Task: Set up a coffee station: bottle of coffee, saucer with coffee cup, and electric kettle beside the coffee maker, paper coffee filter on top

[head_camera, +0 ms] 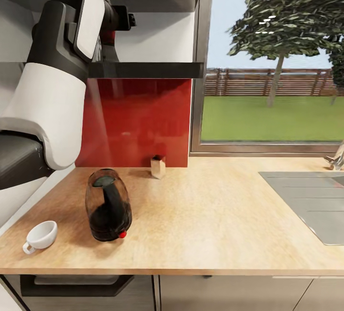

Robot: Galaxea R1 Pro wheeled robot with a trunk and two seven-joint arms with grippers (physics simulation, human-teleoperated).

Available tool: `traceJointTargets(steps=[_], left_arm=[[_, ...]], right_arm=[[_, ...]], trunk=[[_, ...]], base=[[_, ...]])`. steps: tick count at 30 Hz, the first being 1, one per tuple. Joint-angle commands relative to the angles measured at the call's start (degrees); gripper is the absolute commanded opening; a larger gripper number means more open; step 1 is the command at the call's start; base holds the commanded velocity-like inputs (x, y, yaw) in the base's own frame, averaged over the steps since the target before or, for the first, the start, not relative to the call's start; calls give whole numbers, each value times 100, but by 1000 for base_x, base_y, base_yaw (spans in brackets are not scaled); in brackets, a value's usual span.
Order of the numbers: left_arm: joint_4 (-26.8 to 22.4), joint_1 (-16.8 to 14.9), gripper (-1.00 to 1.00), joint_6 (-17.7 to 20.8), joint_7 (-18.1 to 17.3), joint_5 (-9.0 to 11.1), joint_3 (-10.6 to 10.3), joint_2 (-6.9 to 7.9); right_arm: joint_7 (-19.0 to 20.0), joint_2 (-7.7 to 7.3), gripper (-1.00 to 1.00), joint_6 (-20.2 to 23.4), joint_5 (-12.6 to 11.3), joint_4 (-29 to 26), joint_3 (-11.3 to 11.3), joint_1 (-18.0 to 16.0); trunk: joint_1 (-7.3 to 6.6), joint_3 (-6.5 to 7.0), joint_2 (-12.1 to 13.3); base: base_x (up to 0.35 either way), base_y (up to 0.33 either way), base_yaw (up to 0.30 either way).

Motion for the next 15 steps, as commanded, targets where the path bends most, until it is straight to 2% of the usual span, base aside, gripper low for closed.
traceJointTargets(steps=[1, 2, 6, 7, 15], left_arm=[[-3, -5, 100, 14, 69, 60, -11, 2], [-5, -5, 100, 14, 85, 58, -11, 2], [-7, -5, 100, 22, 675, -65, -11, 9], [-1, -5, 100, 27, 924, -99, -11, 10], [3, -5, 100, 38, 1151, -138, -11, 64]], right_arm=[[-4, -2, 100, -37, -14, 18, 12, -9], [-5, -2, 100, -38, -14, 18, 12, -9], [-8, -3, 100, -43, -14, 18, 12, -9], [-8, -3, 100, -41, -14, 18, 12, -9], [-8, -3, 100, -44, -14, 18, 12, -9]], trunk=[[0, -7, -5], [0, -7, -5], [0, -7, -5], [0, -7, -5], [0, -7, -5]], base=[[2, -1, 0], [2, -1, 0], [0, 0, 0], [0, 0, 0], [7, 5, 0]])
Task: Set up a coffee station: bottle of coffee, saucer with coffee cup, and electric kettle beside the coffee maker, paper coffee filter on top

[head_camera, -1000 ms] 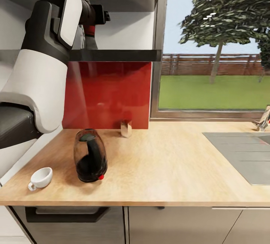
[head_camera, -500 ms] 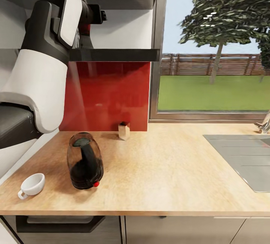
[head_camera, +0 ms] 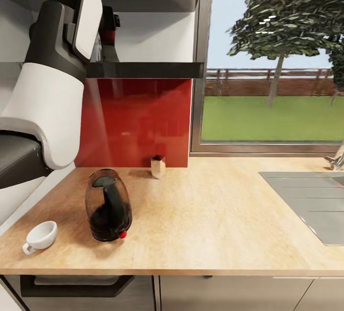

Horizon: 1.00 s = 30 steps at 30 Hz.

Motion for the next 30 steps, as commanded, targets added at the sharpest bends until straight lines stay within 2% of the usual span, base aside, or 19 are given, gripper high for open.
traceJointTargets(steps=[1, 8, 30], left_arm=[[-1, -5, 100, 13, 62, 59, -13, 6], [-5, -5, 100, 20, 87, 55, -13, 19], [1, -5, 100, 32, 90, 63, -13, 18]], right_arm=[[-2, -2, 100, -29, -14, 18, 12, -9], [2, -5, 100, -17, 29, 18, 13, -9], [-2, -10, 100, -18, 65, 18, 12, 0]], trunk=[[1, -7, -5], [1, -7, -5], [1, -7, -5]], base=[[82, 65, 0], [139, 121, 0], [60, 20, 0]])
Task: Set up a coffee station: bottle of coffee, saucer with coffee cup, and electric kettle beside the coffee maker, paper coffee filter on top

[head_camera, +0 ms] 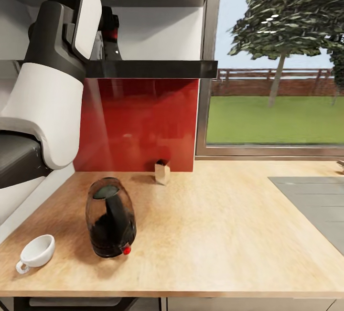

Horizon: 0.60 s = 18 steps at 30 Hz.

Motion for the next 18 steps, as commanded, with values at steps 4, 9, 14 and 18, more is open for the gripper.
traceJointTargets(steps=[4, 9, 14, 18], left_arm=[[-1, -6, 100, 12, 55, 60, -13, 4], [-1, -6, 100, 8, 55, 60, -13, 3], [-1, -6, 100, 4, 55, 60, -13, 2], [-1, -6, 100, 4, 55, 60, -13, 4]], right_arm=[[-2, -2, 100, -32, -14, 18, 12, -9], [-2, -2, 100, -34, -14, 18, 12, -9], [-2, -2, 100, -34, -14, 18, 12, -9], [-2, -2, 100, -39, -14, 18, 12, -9]], trunk=[[1, -7, -5], [1, -7, -5], [1, -7, -5], [1, -7, -5]], base=[[171, 0, 0], [47, 0, 0], [188, 0, 0], [137, 0, 0]])
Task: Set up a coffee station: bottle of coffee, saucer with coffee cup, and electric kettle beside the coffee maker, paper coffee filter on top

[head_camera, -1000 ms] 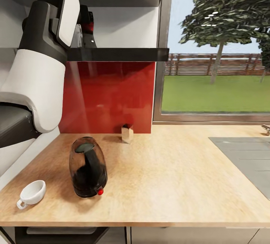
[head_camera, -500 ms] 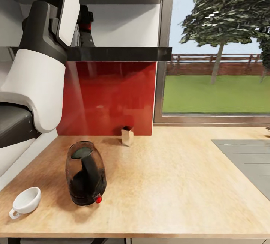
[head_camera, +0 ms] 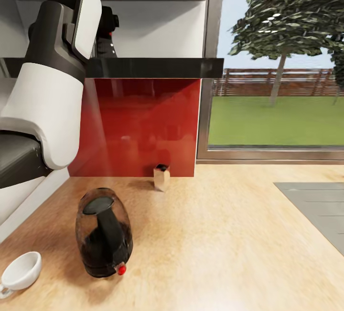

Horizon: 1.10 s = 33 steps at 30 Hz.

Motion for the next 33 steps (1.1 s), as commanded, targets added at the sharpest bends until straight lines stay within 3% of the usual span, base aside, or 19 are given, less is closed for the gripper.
traceJointTargets(steps=[1, 33], left_arm=[[-1, -6, 100, 12, 55, 59, -13, 3], [234, -6, 100, 12, 55, 51, -13, 3]], right_arm=[[-2, -2, 100, -35, -14, 18, 12, -9], [-2, -2, 100, -40, -14, 18, 12, -9]], trunk=[[1, -7, -5], [1, -7, -5]], base=[[61, 0, 0], [61, 0, 0]])
